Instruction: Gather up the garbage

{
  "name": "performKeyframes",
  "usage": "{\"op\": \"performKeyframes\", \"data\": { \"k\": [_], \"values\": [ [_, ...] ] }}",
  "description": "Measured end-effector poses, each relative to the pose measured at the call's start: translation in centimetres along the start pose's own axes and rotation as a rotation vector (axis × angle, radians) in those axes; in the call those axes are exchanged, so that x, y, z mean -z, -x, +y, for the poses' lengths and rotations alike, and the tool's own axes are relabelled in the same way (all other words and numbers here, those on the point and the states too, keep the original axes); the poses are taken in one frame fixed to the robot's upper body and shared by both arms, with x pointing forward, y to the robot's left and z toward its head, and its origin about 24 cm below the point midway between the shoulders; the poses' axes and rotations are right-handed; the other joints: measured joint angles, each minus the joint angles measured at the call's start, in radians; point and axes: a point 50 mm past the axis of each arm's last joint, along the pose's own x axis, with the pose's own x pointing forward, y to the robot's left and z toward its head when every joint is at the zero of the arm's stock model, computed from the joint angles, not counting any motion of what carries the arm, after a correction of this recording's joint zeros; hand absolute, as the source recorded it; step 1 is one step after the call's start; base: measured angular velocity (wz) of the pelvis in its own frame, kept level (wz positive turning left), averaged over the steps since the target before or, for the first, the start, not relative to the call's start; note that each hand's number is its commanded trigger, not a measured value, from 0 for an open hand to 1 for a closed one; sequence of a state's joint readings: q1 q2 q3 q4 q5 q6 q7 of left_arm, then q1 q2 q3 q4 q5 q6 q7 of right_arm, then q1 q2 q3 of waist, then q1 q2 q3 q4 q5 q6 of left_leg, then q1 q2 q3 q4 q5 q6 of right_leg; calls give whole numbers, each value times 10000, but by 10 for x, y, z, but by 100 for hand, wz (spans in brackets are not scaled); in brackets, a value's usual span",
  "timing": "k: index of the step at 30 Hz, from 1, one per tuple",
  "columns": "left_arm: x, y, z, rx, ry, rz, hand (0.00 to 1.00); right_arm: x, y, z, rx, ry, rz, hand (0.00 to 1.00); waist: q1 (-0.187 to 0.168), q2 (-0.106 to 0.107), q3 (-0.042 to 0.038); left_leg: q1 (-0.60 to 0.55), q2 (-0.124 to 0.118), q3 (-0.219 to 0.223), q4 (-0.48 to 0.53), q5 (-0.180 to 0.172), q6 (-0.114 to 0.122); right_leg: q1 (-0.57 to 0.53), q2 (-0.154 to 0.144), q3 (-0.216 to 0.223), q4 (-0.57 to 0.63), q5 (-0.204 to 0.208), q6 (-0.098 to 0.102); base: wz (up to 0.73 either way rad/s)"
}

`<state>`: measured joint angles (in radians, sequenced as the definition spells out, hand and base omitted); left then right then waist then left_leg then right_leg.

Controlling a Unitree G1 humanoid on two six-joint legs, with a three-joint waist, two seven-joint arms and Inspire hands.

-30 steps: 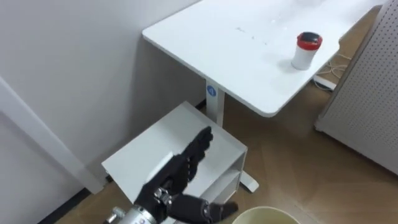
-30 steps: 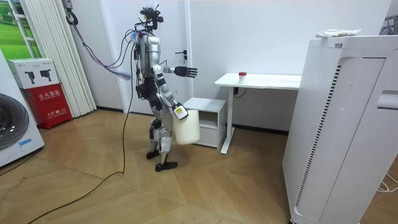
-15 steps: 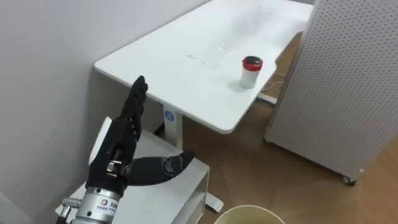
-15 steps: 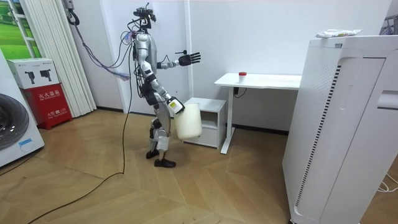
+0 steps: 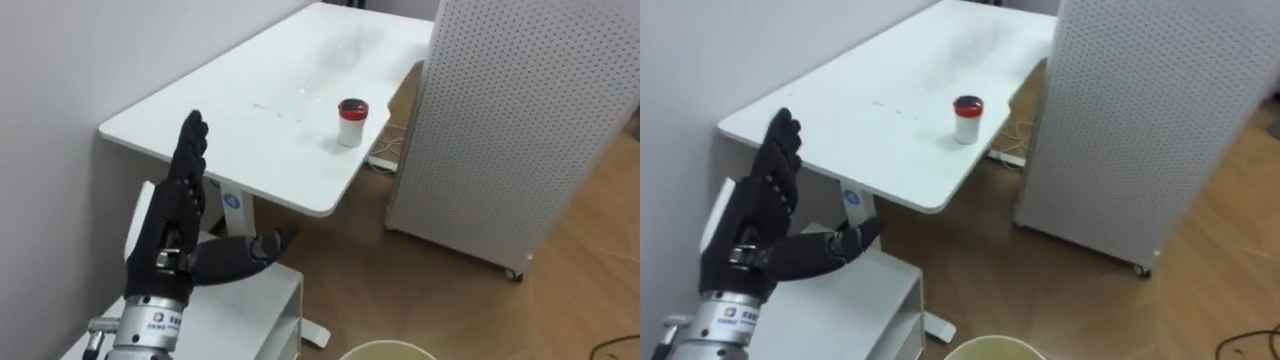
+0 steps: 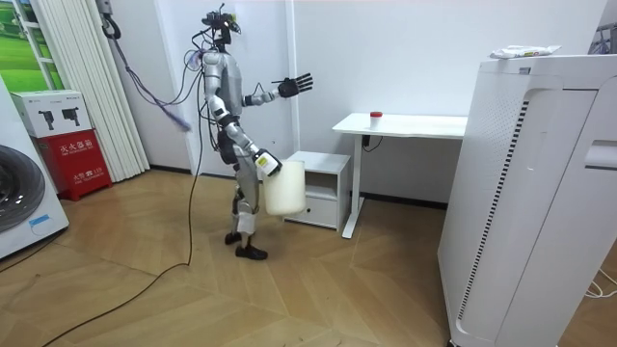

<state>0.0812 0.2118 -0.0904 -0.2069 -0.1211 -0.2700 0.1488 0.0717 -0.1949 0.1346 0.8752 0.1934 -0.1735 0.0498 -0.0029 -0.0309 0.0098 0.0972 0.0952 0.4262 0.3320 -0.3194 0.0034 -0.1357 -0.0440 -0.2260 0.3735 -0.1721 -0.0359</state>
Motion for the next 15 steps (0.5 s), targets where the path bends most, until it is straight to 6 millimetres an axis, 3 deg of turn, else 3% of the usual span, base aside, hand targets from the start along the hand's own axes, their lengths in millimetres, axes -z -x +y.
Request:
{"op": "performKeyframes", "data": {
  "k": [1, 2, 3, 4, 5, 6, 8, 9, 14, 15],
  "values": [
    [-1, 3, 5, -174, -122, -35, 0, -5, -1, 2, -191, 315, -191, 100, 229, 118, -57, -30, -119, -1480, 249, 1, 2, 52, 259, 513, -159, 147, -107, -148],
    [0, 4, 7, -261, -158, 8, 0, -8, -1, 2, -257, 413, -319, 100, 283, 190, -63, -121, -184, -2118, 460, 1, 2, 127, 370, 772, -257, 227, -143, -136],
    [2, 8, 9, -359, -180, 172, 0, -12, -1, 3, -332, 463, -507, 100, 315, 310, -93, -346, -359, -3081, 919, 21, 3, 212, 485, 1170, -413, 311, -146, -87],
    [3, 10, 7, -303, -159, 251, 0, -12, 0, 1, -290, 455, -541, 100, 247, 324, -105, -461, -624, -3840, 622, 57, 2, 236, 520, 1606, -442, 347, -85, -66],
    [3, 10, 5, -283, -205, 234, 0, -11, 1, -1, -256, 467, -528, 100, 258, 322, -99, -568, -738, -4083, 320, 122, -47, 217, 520, 1757, -433, 356, -64, -58],
    [4, 11, 4, -323, -227, 222, 0, -11, 1, -2, -206, 496, -515, 100, 295, 375, -102, -787, -758, -4326, -149, 472, 44, 154, 548, 2015, -359, 351, -3, -71],
    [4, 14, 7, -476, -319, 282, 0, -11, 1, -1, -277, 806, -497, 100, 336, 421, -195, -636, -821, -4283, -334, 505, 76, 144, 544, 2068, -296, 334, 67, -53],
    [2, 14, 8, -506, -334, 198, 0, -12, 1, -2, -296, 1025, -508, 100, 288, 396, -203, -502, -886, -4227, -502, 553, 133, 184, 544, 2062, -296, 330, 86, -18],
    [-3, 13, 8, -550, -295, -75, 0, -16, 3, -1, -347, 1274, -770, 100, 297, 410, -145, -28, -928, -4022, -949, 611, 187, 372, 545, 1978, -487, 358, 119, -11],
    [-3, 13, 8, -542, -305, -66, 0, -19, 2, -1, -362, 1274, -896, 100, 274, 427, -92, 40, -914, -4015, -985, 618, 189, 424, 558, 1964, -483, 356, 120, 0]
  ]
}}
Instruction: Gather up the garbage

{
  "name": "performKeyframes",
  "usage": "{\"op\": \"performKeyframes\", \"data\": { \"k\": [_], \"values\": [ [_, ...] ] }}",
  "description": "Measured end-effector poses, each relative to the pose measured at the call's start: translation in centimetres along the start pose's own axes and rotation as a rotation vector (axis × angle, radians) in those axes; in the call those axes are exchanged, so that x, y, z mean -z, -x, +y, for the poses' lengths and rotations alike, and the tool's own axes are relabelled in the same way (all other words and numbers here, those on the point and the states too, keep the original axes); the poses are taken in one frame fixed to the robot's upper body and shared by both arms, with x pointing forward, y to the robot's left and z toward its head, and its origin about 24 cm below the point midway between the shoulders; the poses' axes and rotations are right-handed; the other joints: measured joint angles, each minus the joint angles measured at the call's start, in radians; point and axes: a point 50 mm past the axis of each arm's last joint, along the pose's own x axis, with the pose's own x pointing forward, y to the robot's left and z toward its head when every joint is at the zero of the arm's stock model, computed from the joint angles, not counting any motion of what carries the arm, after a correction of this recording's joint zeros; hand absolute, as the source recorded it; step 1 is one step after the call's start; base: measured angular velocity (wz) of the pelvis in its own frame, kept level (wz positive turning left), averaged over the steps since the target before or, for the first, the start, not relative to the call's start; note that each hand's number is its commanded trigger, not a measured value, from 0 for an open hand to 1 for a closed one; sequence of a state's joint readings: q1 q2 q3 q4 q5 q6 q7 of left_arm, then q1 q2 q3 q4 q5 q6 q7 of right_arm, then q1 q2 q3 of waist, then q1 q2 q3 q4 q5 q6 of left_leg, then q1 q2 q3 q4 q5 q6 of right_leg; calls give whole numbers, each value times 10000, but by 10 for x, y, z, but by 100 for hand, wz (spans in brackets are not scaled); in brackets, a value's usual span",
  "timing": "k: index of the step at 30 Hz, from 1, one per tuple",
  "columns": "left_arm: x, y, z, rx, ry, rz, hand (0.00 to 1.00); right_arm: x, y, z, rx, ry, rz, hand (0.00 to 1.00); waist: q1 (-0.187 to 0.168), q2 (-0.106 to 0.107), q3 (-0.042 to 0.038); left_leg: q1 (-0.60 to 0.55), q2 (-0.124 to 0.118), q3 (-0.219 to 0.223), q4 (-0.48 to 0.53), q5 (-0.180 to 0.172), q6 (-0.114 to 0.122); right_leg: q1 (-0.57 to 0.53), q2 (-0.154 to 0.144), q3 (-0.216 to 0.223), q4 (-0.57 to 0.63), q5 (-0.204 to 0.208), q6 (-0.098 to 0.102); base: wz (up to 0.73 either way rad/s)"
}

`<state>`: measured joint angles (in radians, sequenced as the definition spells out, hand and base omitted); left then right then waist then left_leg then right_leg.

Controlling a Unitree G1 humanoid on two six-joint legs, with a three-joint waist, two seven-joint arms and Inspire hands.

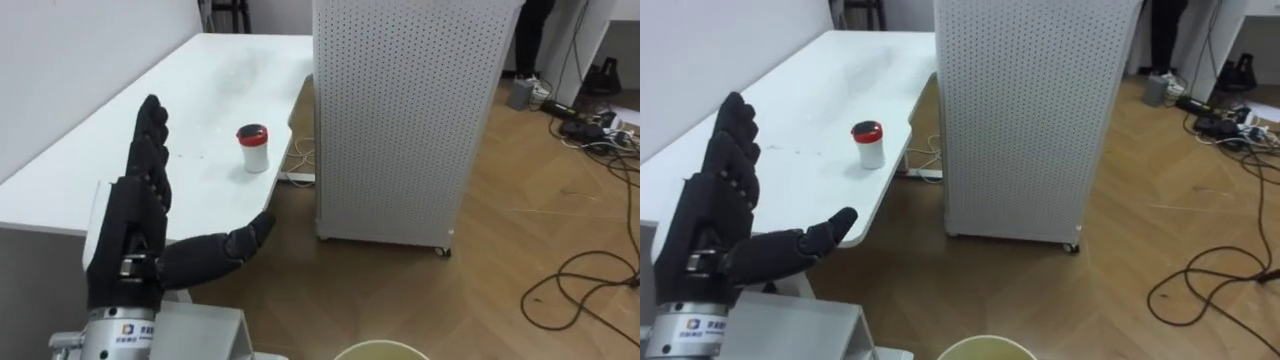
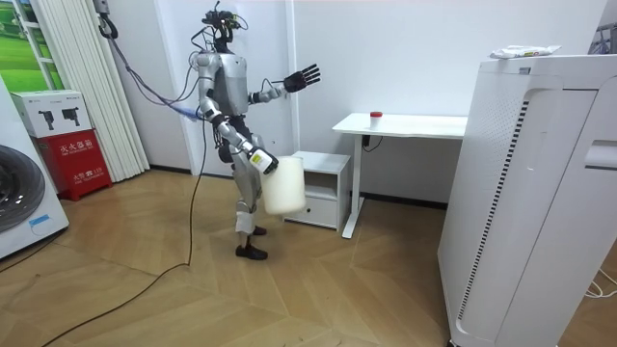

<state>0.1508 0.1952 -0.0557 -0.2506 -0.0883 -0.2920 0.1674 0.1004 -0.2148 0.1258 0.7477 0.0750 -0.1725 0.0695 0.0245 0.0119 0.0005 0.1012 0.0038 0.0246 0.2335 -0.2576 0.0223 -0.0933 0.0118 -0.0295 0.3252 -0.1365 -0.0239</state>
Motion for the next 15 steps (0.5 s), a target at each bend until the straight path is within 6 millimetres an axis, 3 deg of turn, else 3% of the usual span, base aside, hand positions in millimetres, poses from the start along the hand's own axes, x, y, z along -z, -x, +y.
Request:
{"op": "performKeyframes", "data": {
  "k": [1, 5, 9, 15],
  "values": [
    [0, 0, 0, 32, -11, -9, 0, -4, -1, 0, -14, 3, -179, 100, -30, 22, 52, 17, 13, 5, -26, 0, 0, 24, 14, -4, -32, -1, 1, 0],
    [0, 0, -1, 73, 55, 27, 0, -12, -2, 4, -79, -50, -522, 100, -120, 55, 125, -7, 33, 37, -110, 1, 1, 32, 12, -28, -173, -15, 20, 1],
    [1, 0, 0, -56, 112, 61, 0, -12, -2, 9, -190, -101, -530, 100, -188, 51, 135, -62, -5, 103, -112, 0, 1, -58, -80, -27, -168, -55, 62, -4],
    [1, -1, 5, -273, 18, 57, 0, -11, -2, 12, -226, -156, -519, 100, -85, 45, 132, -46, -16, 633, -107, -1, 2, -328, -68, -39, 40, -55, 65, -25]
  ]
}}
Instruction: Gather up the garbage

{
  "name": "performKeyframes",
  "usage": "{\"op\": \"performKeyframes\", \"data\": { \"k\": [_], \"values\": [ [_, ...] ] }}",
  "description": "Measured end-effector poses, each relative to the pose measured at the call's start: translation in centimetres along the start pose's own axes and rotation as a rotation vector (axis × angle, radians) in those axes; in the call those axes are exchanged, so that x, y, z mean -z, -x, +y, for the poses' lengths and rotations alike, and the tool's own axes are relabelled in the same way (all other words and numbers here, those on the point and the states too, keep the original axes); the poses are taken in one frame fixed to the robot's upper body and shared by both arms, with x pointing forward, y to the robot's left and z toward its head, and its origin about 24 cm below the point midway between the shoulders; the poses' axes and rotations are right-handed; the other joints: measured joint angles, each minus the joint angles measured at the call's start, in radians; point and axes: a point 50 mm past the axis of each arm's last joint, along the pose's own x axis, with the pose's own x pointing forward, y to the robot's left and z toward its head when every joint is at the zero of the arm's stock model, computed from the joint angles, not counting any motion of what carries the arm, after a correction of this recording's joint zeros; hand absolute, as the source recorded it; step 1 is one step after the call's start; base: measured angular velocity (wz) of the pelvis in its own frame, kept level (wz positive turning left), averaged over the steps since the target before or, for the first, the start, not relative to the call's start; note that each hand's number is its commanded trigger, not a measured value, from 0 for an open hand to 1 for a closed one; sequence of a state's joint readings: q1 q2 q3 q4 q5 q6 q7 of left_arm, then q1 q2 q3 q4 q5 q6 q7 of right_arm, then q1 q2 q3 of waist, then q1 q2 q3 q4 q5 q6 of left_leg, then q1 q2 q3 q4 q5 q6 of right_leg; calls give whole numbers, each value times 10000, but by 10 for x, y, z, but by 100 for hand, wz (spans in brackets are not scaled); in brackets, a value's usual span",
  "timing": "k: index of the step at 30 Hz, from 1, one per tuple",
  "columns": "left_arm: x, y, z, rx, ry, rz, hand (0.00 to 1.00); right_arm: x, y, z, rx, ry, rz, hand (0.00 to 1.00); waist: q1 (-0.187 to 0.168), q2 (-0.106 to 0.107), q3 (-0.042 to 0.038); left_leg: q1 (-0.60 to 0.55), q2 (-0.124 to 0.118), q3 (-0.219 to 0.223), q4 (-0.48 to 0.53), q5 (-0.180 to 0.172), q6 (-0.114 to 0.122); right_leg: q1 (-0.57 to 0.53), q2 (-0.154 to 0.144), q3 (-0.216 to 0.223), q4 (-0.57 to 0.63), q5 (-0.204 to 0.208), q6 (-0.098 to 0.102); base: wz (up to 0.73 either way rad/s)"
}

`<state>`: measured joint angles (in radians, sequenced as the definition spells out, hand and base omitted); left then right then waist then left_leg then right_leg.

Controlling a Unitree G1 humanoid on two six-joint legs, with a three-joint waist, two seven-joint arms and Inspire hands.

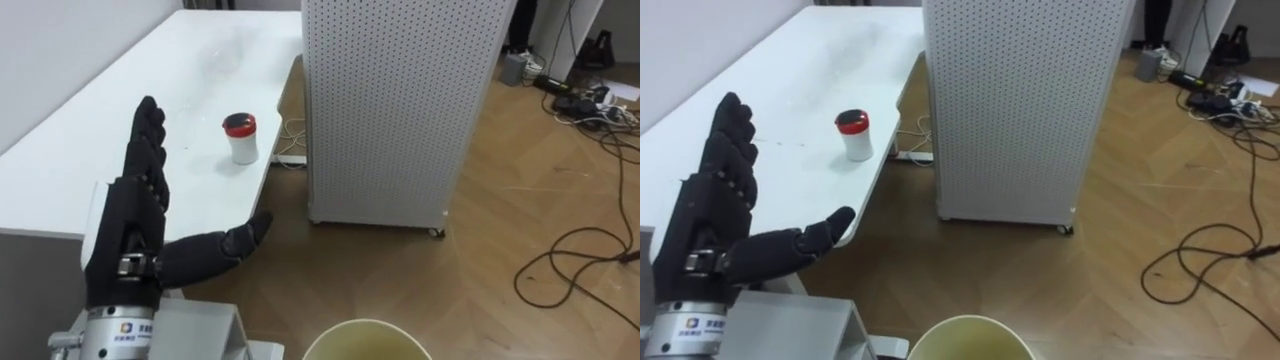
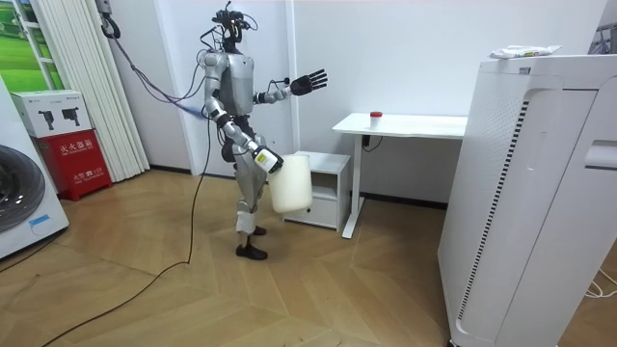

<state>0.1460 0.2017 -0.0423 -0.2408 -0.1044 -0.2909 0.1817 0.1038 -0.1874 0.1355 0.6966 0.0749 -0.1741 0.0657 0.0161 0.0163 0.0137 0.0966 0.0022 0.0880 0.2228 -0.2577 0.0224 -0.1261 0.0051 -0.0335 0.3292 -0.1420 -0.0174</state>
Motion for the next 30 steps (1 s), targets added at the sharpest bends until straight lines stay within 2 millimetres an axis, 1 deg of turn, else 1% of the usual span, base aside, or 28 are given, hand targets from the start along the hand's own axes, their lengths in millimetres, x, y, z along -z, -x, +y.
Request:
{"op": "performKeyframes", "data": {
  "k": [1, 4, 6, 8, 9, 10, 11, 12, 13, 14, 15, 16, 17, 18, 19, 20, 21, 22, 23, 24, 25, 26, 27, 28, 29, 30],
  "values": [
    [0, -1, 2, -62, -30, -29, 0, 0, 0, 1, -5, -15, -5, 100, 125, 2, -2, 40, 12, 157, 5, 0, 0, -40, -11, -1, 63, 3, -5, -46],
    [-1, -1, 2, -101, -39, -64, 0, 0, 0, 1, -20, -10, 19, 100, 157, -8, -4, 65, 14, 265, -7, -1, 1, -170, -25, -9, 180, 7, -16, -28],
    [-1, -1, 2, -104, -115, -72, 0, 1, 0, 1, -41, -13, 28, 100, 228, -34, 8, 152, 31, 481, -33, -2, 1, -189, -22, -39, 189, 13, -26, -20],
    [-2, -1, 2, -107, -95, -137, 0, -1, -1, 1, -62, -9, -9, 100, 251, -51, -5, 174, 81, 563, -28, -81, 35, -266, -31, -264, 263, 23, -59, -22],
    [-3, -2, 2, -118, -92, -176, 0, -2, -2, 1, -96, 6, -50, 100, 318, -39, -10, 167, 182, 683, 10, -235, 71, -326, -24, -527, 351, 7, -117, -29],
    [-3, -2, 3, -148, -124, -189, 0, -1, -1, 3, -166, -22, -17, 100, 448, -56, -18, 182, 270, 826, 178, -362, 13, -338, -37, -822, 509, -1, -205, -36],
    [-4, -2, 4, -202, -142, -200, 0, 0, -1, 3, -226, -13, 7, 100, 507, -59, -20, 182, 360, 954, 344, -479, -20, -328, -59, -1071, 593, -53, -277, -49],
    [-4, -2, 8, -376, -197, -224, 0, 0, -1, 5, -368, 59, 28, 100, 605, -44, -16, 75, 513, 1043, 881, -780, -141, -285, -63, -1425, 780, -231, -415, -32],
    [-4, -3, 11, -473, -278, -232, 0, 1, 0, 7, -477, 131, 51, 100, 605, -33, -19, -174, 693, 1075, 1697, -1052, -275, -275, -19, -1517, 990, -556, -518, -17],
    [-4, -2, 11, -507, -295, -218, 0, 1, 0, 7, -514, 152, 72, 100, 571, -58, -19, -354, 736, 1096, 2263, -1109, -347, -280, -63, -1517, 1102, -694, -505, 0],
    [-3, -1, 11, -544, -261, -154, 0, 3, 0, 8, -563, 240, 125, 100, 529, -73, -1, -872, 915, 1116, 3674, -1043, -406, -261, -16, -1421, 1249, -871, -511, 0],
    [-1, 0, 10, -581, -208, -62, 0, 3, 1, 6, -534, 303, 159, 100, 572, 19, 41, -1443, 1133, 1066, 5108, -710, -462, -97, 68, -1317, 1291, -948, -585, -13],
    [0, 1, 9, -590, -205, -10, 0, 4, 1, 6, -510, 316, 189, 100, 591, 6, 57, -1790, 1164, 986, 5716, -380, -447, 2, 100, -1140, 1344, -994, -614, -18],
    [4, 3, 10, -635, -199, 160, 0, 7, 2, 6, -501, 306, 287, 100, 719, -67, 72, -2307, 1011, 694, 6311, -46, -381, 128, 140, -765, 1342, -1086, -642, 0],
    [5, 3, 9, -617, -126, 229, 0, 8, 2, 3, -395, 288, 369, 100, 662, -69, 59, -2897, 772, 608, 6065, -136, -233, 181, 146, -529, 1322, -1131, -676, 7],
    [5, 3, 8, -609, -60, 223, 0, 9, 3, 1, -356, 333, 422, 100, 671, -74, 59, -3214, 654, 585, 5785, -135, -231, 193, 132, -421, 1325, -1162, -680, 11],
    [5, 4, 8, -647, 162, 162, 0, 11, 3, -1, -347, 390, 506, 100, 718, -87, 54, -3716, 337, 571, 4842, -19, -274, 226, 138, -146, 1322, -1196, -684, -11],
    [6, 4, 10, -722, 160, 75, 0, 12, 4, -2, -328, 399, 539, 100, 833, -99, 48, -4047, 109, 521, 3402, 360, -401, 242, 139, 71, 1322, -1248, -680, -19],
    [6, 5, 11, -740, 138, 56, 0, 12, 4, -1, -336, 395, 539, 100, 915, -89, 42, -4151, 34, 455, 2644, 635, -418, 212, 141, 100, 1324, -1286, -677, -34],
    [6, 5, 11, -764, 126, 11, 0, 12, 4, 0, -395, 420, 562, 100, 1023, -55, 22, -4273, 18, 373, 1252, 1080, -386, 207, 160, 54, 1421, -1423, -711, -42],
    [7, 6, 11, -793, 136, 34, 0, 13, 4, 2, -509, 481, 594, 100, 1175, -42, 2, -4347, 44, 88, 414, 1359, -370, 222, 167, -4, 1639, -1681, -674, -46],
    [8, 7, 11, -810, 149, 80, 0, 13, 4, 3, -569, 513, 610, 100, 1234, -34, -4, -4352, 72, -78, 224, 1553, -378, 247, 163, -24, 1790, -1841, -639, -44],
    [10, 10, 11, -861, 180, 221, 0, 15, 4, 6, -672, 547, 681, 100, 1265, -12, -54, -4308, 51, -136, 310, 2222, -310, 365, 93, -60, 1991, -2175, -517, -23],
    [11, 11, 11, -831, 137, 279, 0, 15, 4, 7, -706, 536, 727, 100, 1234, -68, -107, -4325, -11, -104, 502, 2537, -198, 471, -55, -196, 2040, -2396, -380, -13],
    [11, 11, 11, -803, 148, 280, 0, 15, 4, 6, -711, 552, 732, 100, 1231, -113, -93, -4329, -28, -60, 626, 2645, -111, 544, -124, -254, 2028, -2491, -308, -6],
    [11, 11, 11, -747, 185, 299, 0, 15, 4, 6, -722, 573, 759, 100, 1252, -236, -49, -4320, -108, 17, 927, 2675, -83, 734, -279, -269, 2014, -2669, -162, -6]
  ]
}}
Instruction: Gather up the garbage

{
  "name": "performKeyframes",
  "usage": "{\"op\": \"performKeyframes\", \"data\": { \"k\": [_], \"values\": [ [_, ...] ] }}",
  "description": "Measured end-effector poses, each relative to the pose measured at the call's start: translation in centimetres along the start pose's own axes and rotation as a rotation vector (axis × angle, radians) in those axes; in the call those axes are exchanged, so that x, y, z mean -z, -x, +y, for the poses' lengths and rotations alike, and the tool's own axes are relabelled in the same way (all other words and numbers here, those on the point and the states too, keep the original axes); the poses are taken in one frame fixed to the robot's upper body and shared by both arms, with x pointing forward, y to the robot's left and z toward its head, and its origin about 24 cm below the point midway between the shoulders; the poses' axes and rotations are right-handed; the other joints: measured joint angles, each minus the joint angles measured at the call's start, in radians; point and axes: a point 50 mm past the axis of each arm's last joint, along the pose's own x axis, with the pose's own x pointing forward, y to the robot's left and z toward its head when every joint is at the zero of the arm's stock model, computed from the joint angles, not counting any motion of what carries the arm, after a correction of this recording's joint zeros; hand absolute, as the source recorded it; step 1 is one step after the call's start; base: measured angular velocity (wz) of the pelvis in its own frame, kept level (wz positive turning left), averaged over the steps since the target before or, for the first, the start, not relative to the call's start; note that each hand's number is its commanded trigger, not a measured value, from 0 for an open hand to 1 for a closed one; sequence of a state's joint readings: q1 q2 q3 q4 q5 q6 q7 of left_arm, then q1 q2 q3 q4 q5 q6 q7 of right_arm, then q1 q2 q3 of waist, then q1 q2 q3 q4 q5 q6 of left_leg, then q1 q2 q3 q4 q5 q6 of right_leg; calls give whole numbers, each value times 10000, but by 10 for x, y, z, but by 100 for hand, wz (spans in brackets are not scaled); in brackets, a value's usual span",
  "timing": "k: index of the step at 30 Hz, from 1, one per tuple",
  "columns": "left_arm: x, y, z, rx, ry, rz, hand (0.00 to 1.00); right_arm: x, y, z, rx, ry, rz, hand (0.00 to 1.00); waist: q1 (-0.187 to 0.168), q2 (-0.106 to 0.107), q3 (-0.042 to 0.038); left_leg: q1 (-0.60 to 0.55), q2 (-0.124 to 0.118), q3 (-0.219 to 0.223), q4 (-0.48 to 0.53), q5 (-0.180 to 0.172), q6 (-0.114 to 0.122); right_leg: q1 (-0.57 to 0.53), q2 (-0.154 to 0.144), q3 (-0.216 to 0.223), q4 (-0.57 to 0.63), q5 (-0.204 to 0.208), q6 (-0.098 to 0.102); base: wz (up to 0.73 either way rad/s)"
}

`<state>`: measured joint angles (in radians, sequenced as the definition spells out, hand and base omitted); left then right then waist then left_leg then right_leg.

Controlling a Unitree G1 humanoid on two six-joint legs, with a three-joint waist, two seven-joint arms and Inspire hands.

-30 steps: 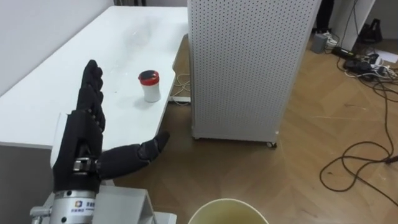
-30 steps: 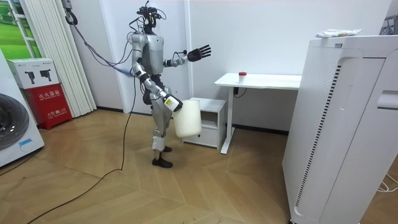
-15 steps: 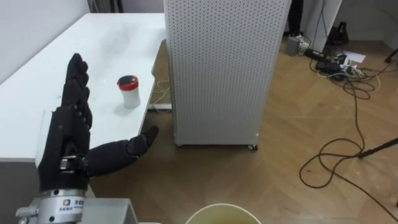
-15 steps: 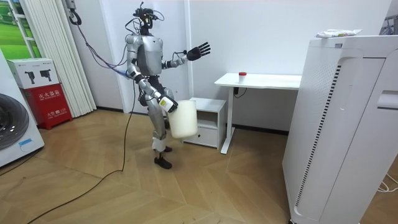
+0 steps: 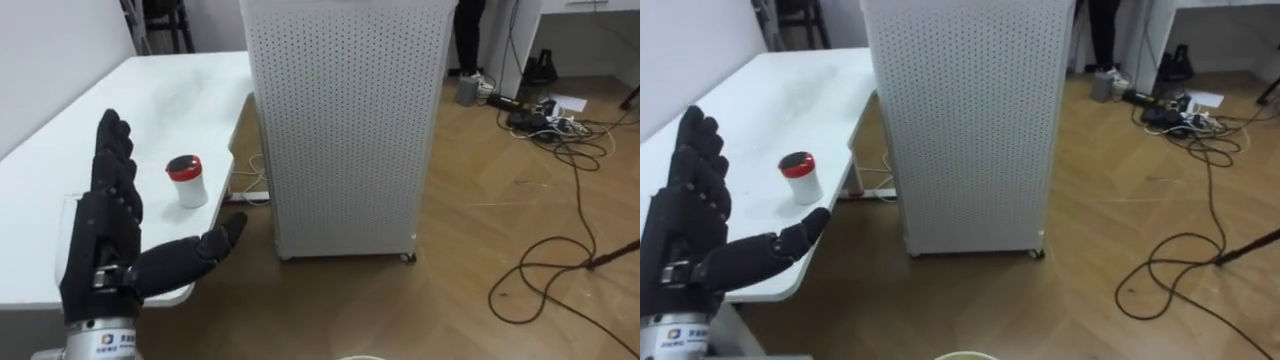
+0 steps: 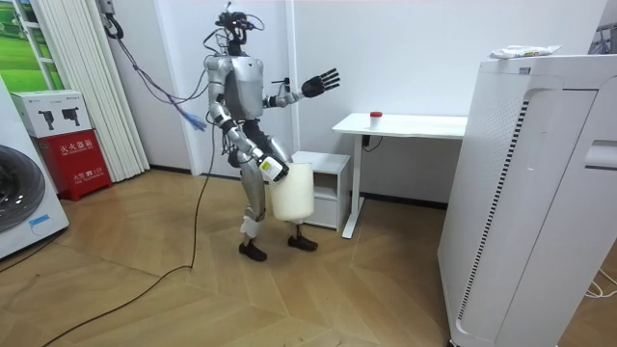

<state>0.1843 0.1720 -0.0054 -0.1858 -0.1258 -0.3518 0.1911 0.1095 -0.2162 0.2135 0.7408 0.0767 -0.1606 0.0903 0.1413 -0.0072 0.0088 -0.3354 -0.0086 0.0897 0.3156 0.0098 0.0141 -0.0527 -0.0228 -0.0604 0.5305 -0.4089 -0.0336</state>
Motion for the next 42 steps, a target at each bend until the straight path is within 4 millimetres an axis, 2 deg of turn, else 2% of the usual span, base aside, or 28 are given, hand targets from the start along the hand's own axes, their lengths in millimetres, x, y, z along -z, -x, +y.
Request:
{"op": "performKeyframes", "data": {
  "k": [1, 2, 4, 6, 7, 8, 9, 10, 11, 12, 13, 15, 17, 19, 20, 22, 23, 24, 25, 26, 27, 29, 30, 31, 32, 33, 36, 42],
  "values": [
    [0, 0, 0, 49, 1, 27, 0, 1, 0, 0, 0, -1, 61, 100, -7, -107, 16, -16, -123, 81, 376, -25, 55, 211, -221, -106, 6, -184, 182, -4],
    [0, 0, 0, 59, 4, 25, 0, 1, 0, 0, 7, -5, 99, 100, -18, -150, 19, -24, -178, 153, 606, -98, 172, 330, -342, -187, 10, -272, 215, 5],
    [0, 0, -1, 121, 2, 11, 0, 2, 1, -3, 93, 65, 146, 100, -11, -292, 14, -29, -604, 228, 1441, -749, 846, 769, -908, -485, 82, -672, 529, 6],
    [0, -1, -2, 167, 44, -10, 0, 0, 0, -4, 104, 93, 101, 100, 42, -427, -17, -34, -921, 366, 1915, -1338, 1032, 862, -1398, -776, 492, -914, 870, 0],
    [0, 0, -2, 212, 48, -2, 0, 0, 0, -4, 105, 70, 77, 100, 47, -413, -25, -14, -1035, 428, 2257, -1753, 1165, 767, -1620, -996, 1212, -920, 901, 4],
    [0, -1, -2, 235, 37, -21, 0, 0, 0, -3, 93, 53, 72, 100, 31, -419, -29, 4, -1106, 448, 2405, -1931, 1214, 699, -1775, -1122, 1710, -871, 970, 20],
    [-1, -1, -3, 243, 22, -51, 0, 0, 0, 0, 62, 15, 78, 100, -40, -424, -26, 107, -1241, 456, 2645, -2187, 1391, 532, -2116, -1365, 2666, -626, 1130, 26],
    [-1, -1, -3, 245, 42, -56, 0, 0, 0, 1, 34, -4, 65, 100, -80, -436, -25, 261, -1364, 447, 2792, -2426, 1488, 290, -2398, -1357, 3518, -205, 1155, 26],
    [-1, -1, -3, 244, 44, -58, 0, -1, -1, 1, 44, -11, 40, 100, -75, -413, -21, 333, -1401, 436, 2829, -2537, 1528, 181, -2437, -1354, 3864, 75, 1130, 18],
    [-1, -2, -3, 219, 41, -84, 0, -2, -1, 1, 97, -26, -25, 100, -142, -361, -26, 493, -1465, 373, 2862, -2725, 1597, -3, -2556, -1370, 4412, 633, 1099, 19],
    [-1, -2, -3, 177, 37, -103, 0, -3, -1, 1, 119, -32, -84, 100, -192, -268, 32, 726, -1477, 237, 2855, -2890, 1662, -104, -2563, -1359, 4807, 1306, 1079, 21],
    [-3, -5, -3, 83, 15, -206, 0, -5, -1, 1, 107, -33, -146, 100, -237, -200, 46, 930, -1470, 9, 2767, -3058, 1696, -467, -2540, -1329, 5202, 1605, 1128, 18],
    [-4, -8, -3, -26, 54, -334, 0, -7, -2, 1, 77, -8, -239, 100, -232, -140, 85, 1221, -1453, -129, 2403, -3060, 1706, -1054, -2483, -1346, 5280, 1218, 1074, 9],
    [-5, -9, -4, -3, 27, -383, 0, -6, -1, 1, -35, -4, -197, 100, -245, -35, 133, 1798, -1350, -366, 1894, -3059, 1698, -1713, -2113, -1281, 4422, 780, 929, 11],
    [-5, -9, -4, 21, 1, -387, 0, -6, -1, 1, -39, 11, -190, 100, -278, -9, 152, 1905, -1317, -436, 1776, -3060, 1692, -1857, -2007, -1270, 4023, 757, 914, 23],
    [-5, -8, -7, 98, 43, -364, 0, -5, -1, 1, -20, 40, -176, 100, -425, 30, 148, 2187, -1241, -844, 1431, -3066, 1623, -2260, -1482, -1183, 1741, 860, 797, 40],
    [-4, -8, -8, 108, 57, -348, 0, -5, -1, 1, -15, 73, -167, 100, -487, 31, 147, 2259, -1242, -979, 1370, -3074, 1603, -2261, -1327, -1053, 1128, 972, 778, 57],
    [-3, -7, -10, 162, 91, -289, 0, -4, 0, 1, -12, 104, -146, 100, -569, 54, 144, 2444, -1244, -1242, 1223, -3090, 1552, -2234, -1068, -767, -41, 1426, 760, 65],
    [-3, -6, -13, 320, 132, -234, 0, -2, 1, 1, -2, 172, -81, 100, -647, 104, 111, 2634, -1225, -1568, 1085, -3101, 1489, -2137, -834, -564, -597, 2144, 681, 68],
    [-2, -6, -15, 411, 132, -227, 0, -2, 1, 1, -16, 215, -64, 100, -670, 99, 98, 2767, -1233, -1725, 1023, -3101, 1451, -2028, -731, -484, -823, 2563, 645, 66],
    [0, -5, -17, 530, 163, -122, 0, -2, 1, -1, 2, 299, -66, 100, -668, 186, 45, 2908, -1173, -1950, 900, -3081, 1338, -1736, -634, -476, -920, 2702, 633, 43],
    [1, -4, -17, 595, 115, -41, 0, -6, -1, -1, -5, 308, -162, 100, -595, 187, 48, 2936, -1055, -1691, 1050, -2942, 833, -1250, -615, -493, -1387, 2706, 584, 42],
    [2, -4, -17, 607, 120, -1, 0, -8, -2, 1, -7, 232, -228, 100, -641, 23, 151, 2532, -950, -1149, 1811, -2956, 151, -834, -668, 9, -1815, 2745, 645, 77],
    [0, -5, -18, 697, 141, -118, 0, -9, -3, 0, 62, 108, -303, 100, -708, -20, 148, 2191, -483, -1042, 1412, -2917, 44, -672, -585, 384, -1953, 2754, 703, 91],
    [-4, -7, -20, 766, 143, -288, 0, -12, -3, -3, 156, 33, -382, 100, -777, 133, 54, 1972, -86, -1073, 1158, -2864, 74, -704, -491, 374, -1912, 2694, 780, 82],
    [-7, -7, -21, 785, 172, -412, 0, -14, -4, -5, 264, -88, -458, 100, -721, 61, 73, 1896, 31, -757, 1208, -2745, 361, -728, -491, 271, -1902, 2519, 912, 53],
    [-7, -8, -14, 478, -91, -418, 0, -20, -6, -6, 188, -60, -686, 100, -489, 1, 52, 2252, 10, -740, 861, -2702, 433, -294, -540, -260, -2097, 2444, 935, 20],
    [-7, -8, -15, 651, -303, -484, 0, -22, -6, -5, -141, -60, -723, 100, -885, -8, 57, 2747, -47, -1028, 408, -2708, 405, 607, -631, -1445, -2574, 2260, 843, 28]
  ]
}}
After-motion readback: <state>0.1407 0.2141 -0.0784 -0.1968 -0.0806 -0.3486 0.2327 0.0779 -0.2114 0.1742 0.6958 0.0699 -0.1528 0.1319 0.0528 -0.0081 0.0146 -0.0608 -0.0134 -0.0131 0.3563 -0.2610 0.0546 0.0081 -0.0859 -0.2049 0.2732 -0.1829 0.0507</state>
